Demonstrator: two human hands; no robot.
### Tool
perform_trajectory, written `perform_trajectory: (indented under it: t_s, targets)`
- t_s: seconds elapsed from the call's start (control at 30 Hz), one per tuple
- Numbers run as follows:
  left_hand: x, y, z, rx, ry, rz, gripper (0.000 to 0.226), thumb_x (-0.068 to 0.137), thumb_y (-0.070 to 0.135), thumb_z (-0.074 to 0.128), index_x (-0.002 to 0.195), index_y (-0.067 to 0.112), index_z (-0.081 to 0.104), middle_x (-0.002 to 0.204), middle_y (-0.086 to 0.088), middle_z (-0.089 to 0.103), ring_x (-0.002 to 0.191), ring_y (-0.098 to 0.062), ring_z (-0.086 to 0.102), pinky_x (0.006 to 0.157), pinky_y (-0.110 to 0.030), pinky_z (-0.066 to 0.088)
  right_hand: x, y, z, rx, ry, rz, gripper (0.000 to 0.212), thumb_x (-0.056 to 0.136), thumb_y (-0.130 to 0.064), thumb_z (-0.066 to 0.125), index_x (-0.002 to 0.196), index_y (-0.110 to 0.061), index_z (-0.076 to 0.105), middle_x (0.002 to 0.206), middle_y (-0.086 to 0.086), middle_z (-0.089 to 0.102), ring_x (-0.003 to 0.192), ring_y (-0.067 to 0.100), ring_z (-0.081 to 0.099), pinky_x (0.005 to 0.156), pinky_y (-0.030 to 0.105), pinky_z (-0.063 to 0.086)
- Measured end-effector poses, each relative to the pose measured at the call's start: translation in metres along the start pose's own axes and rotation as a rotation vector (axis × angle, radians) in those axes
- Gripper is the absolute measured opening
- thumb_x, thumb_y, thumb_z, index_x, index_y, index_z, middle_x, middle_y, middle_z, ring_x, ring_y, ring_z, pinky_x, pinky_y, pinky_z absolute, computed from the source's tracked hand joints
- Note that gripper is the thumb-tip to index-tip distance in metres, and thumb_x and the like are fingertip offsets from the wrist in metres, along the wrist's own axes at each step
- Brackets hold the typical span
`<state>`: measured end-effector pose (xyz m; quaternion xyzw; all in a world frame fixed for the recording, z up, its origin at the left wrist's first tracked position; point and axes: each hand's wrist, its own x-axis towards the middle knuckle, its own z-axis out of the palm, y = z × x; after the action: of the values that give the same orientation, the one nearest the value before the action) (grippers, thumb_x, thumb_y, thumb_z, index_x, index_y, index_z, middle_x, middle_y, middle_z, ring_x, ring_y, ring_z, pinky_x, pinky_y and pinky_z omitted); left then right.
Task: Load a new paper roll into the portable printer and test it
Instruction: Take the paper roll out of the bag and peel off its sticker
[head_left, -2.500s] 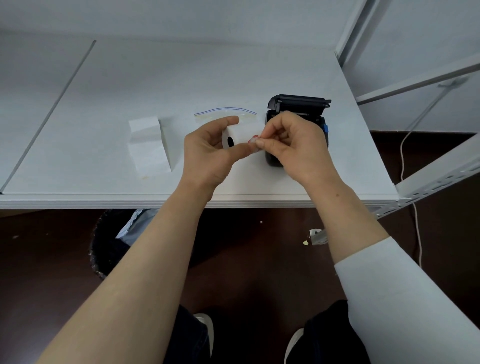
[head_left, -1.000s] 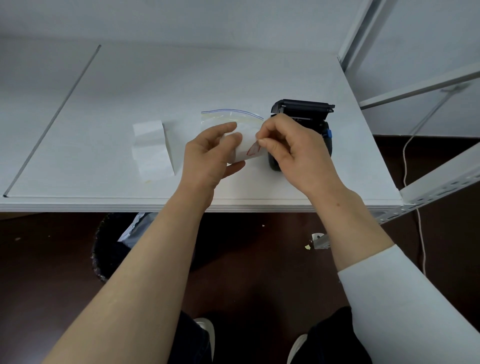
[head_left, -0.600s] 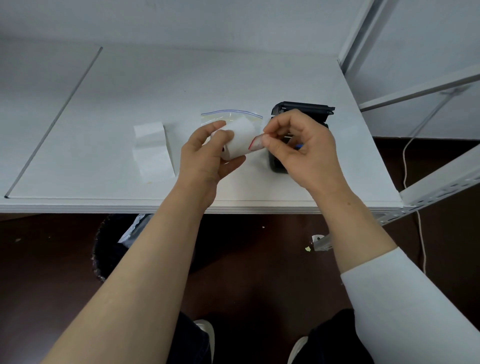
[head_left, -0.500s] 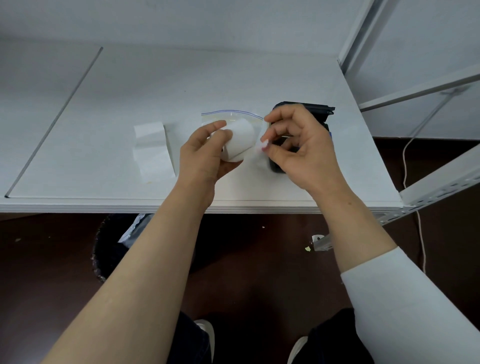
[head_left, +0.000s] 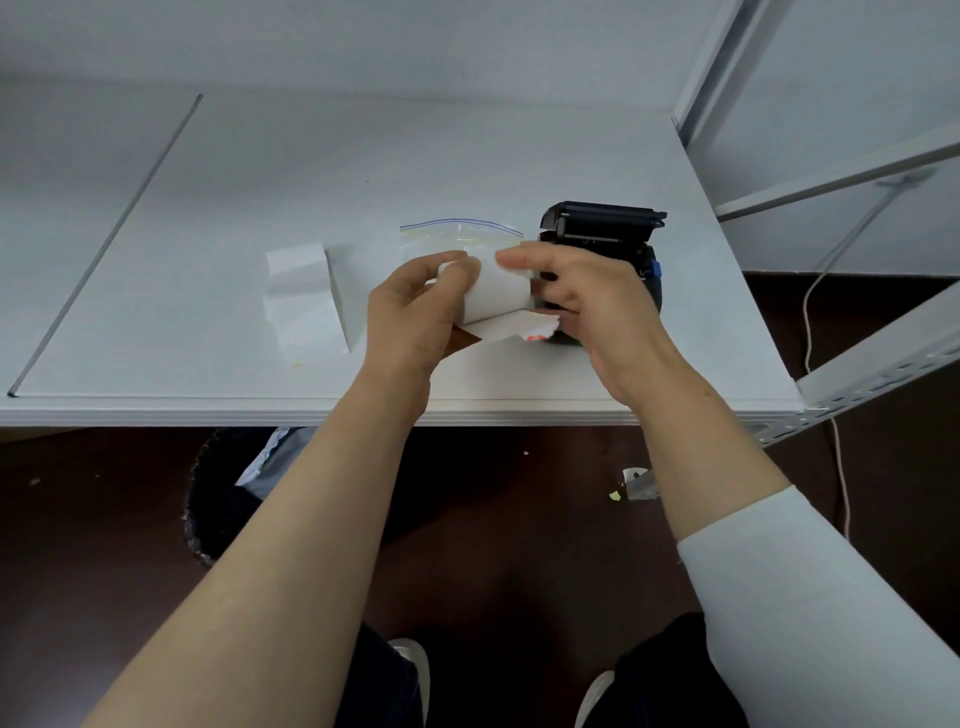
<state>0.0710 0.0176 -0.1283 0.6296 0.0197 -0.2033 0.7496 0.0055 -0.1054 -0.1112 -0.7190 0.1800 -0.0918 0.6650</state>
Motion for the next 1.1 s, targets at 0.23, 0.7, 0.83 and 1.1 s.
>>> perform_trajectory:
  t_s: [0.23,0.7,0.83,1.1]
  targets:
    - [0.000,0.004,-0.006,0.015,-0.028,-0.127,0.013,0.082,0.024,0.066,0.083,0.011,0.066,0.095,-0.012,0.059,0.075,-0.030,0.063,0.052,-0.025,0.054,-0.006,0.007,-0.009,-0.156,-0.400,-0.031,0.100,0.061,0.008,0.070,0.133,-0.050,0.033,0.153,-0.005,0.025,0.139,0.014,0.032,0.113,0.038,0.033]
    - [-0.003,0.012,-0.010,0.016,-0.248,-0.183,0.024,0.083,0.042,0.059,0.092,0.022,0.069,0.081,0.000,0.063,0.051,-0.015,0.055,0.043,-0.019,0.038,-0.001,0.007,0.005,0.178,0.045,0.089,0.013,0.086,-0.013,0.063,0.098,-0.017,0.059,0.085,0.006,0.067,0.079,0.021,0.066,0.072,0.035,0.058]
    - [-0.002,0.001,-0.006,0.111,-0.151,-0.027,0.031,0.077,0.034,0.072,0.107,0.025,0.070,0.096,0.006,0.069,0.083,-0.013,0.059,0.070,-0.027,0.047,-0.004,0.007,0.015,0.268,0.022,0.134,0.020,0.089,-0.014,0.060,0.108,-0.012,0.056,0.096,0.012,0.067,0.090,0.030,0.068,0.080,0.042,0.059]
    - [0.001,0.005,-0.005,-0.085,-0.037,-0.077,0.053,0.073,0.014,0.067,0.125,0.011,0.058,0.116,-0.011,0.067,0.091,-0.020,0.065,0.091,-0.042,0.055,0.000,0.005,0.013,0.162,0.189,0.123,0.016,0.083,-0.023,0.068,0.095,-0.013,0.067,0.087,0.002,0.065,0.079,0.016,0.062,0.062,0.022,0.052]
